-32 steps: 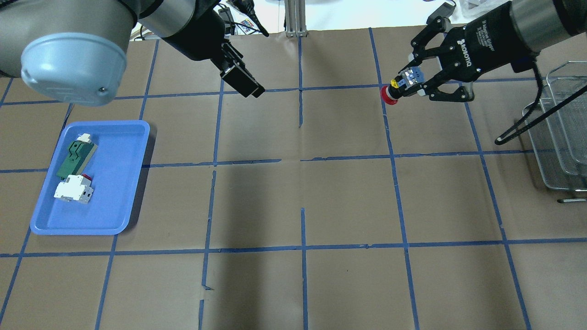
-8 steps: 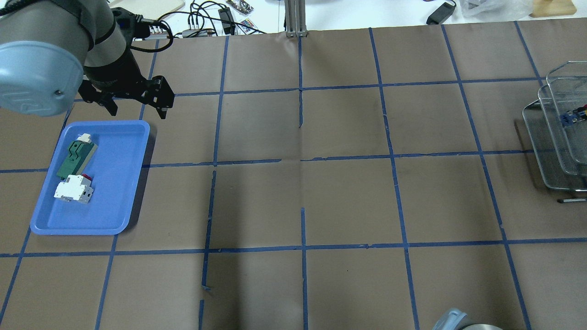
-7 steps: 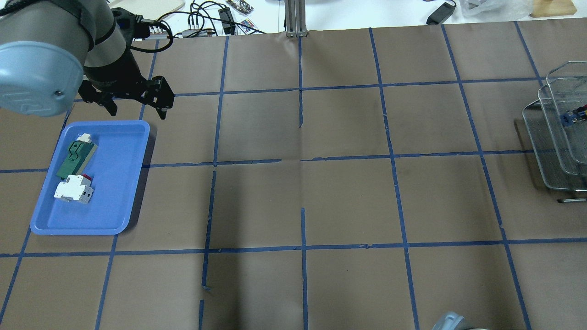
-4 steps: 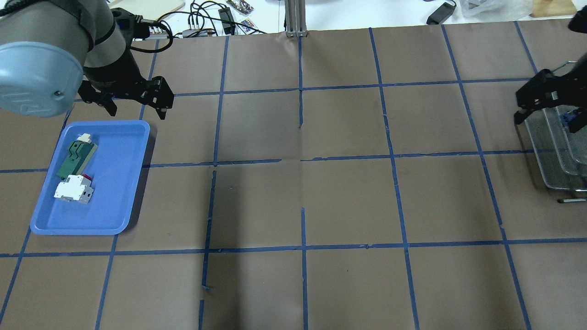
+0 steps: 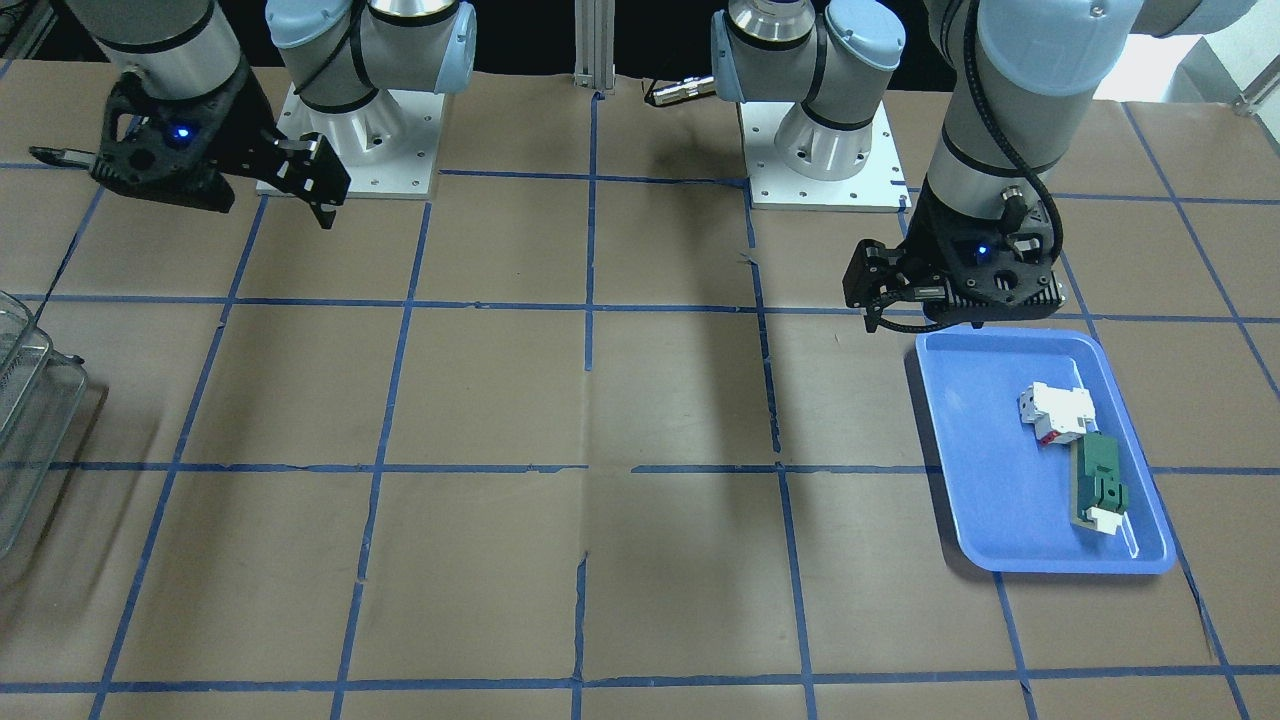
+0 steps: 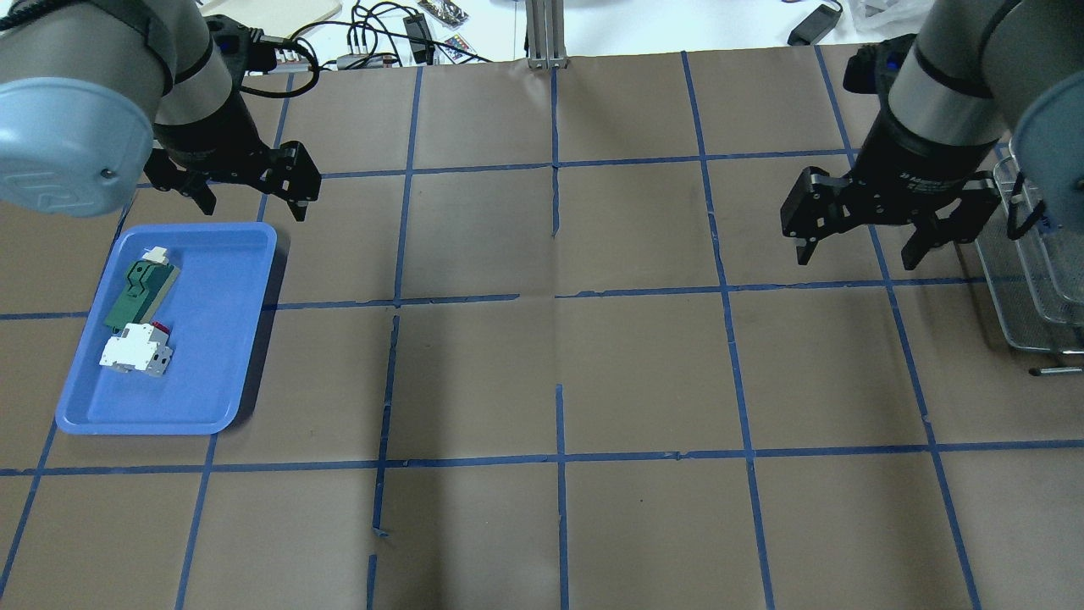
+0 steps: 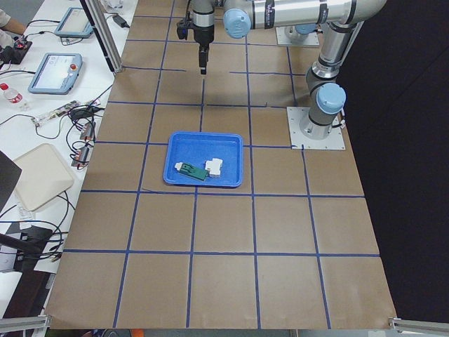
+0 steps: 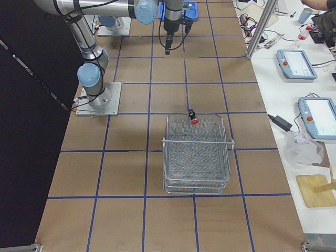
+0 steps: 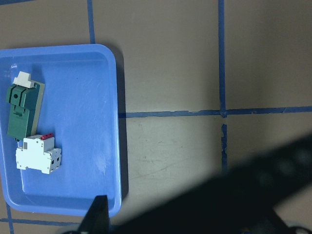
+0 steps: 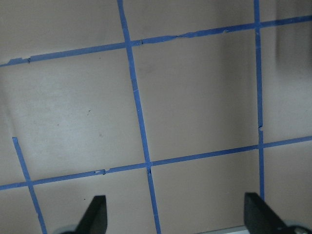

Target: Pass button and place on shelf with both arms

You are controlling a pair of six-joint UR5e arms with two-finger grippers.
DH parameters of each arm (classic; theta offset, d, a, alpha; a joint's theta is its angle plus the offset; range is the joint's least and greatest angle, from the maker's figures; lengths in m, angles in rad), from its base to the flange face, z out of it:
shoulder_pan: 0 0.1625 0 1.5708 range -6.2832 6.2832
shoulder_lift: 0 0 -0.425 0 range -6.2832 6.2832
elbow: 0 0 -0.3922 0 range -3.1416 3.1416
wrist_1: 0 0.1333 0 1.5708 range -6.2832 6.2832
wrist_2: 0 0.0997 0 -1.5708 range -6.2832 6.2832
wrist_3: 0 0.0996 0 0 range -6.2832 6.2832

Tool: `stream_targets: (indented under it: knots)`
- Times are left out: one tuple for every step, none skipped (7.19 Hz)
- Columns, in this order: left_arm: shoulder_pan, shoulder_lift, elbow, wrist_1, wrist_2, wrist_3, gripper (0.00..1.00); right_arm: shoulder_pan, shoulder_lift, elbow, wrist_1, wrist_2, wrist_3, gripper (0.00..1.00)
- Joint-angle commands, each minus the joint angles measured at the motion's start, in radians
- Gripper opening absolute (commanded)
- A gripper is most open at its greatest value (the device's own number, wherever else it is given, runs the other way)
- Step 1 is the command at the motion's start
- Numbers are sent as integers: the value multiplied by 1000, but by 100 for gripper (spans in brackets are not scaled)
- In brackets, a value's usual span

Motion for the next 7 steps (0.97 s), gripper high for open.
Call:
stream_targets:
  knots:
    - [1,-2,3,1,-1,0,100,46,-35,46,-1,-3,61,100]
    - [2,-2,3,1,-1,0,100,42,-49,64,-11,-3,43,100]
    - [2,-2,3,1,-1,0,100,37,-52,57,-16,-2,31,100]
    - [1,-4,10,1,-2,0,100,37,-58,38,-17,47,29,100]
    - [1,2,15,1,-5,0,100,35,-57,38,-69,61,-3,100]
    - [-1,5,15,1,-8,0,100,37,-57,44,-98,57,1,100]
    - [2,5,12,3,-7,2,100,37,-57,46,-96,57,1,100]
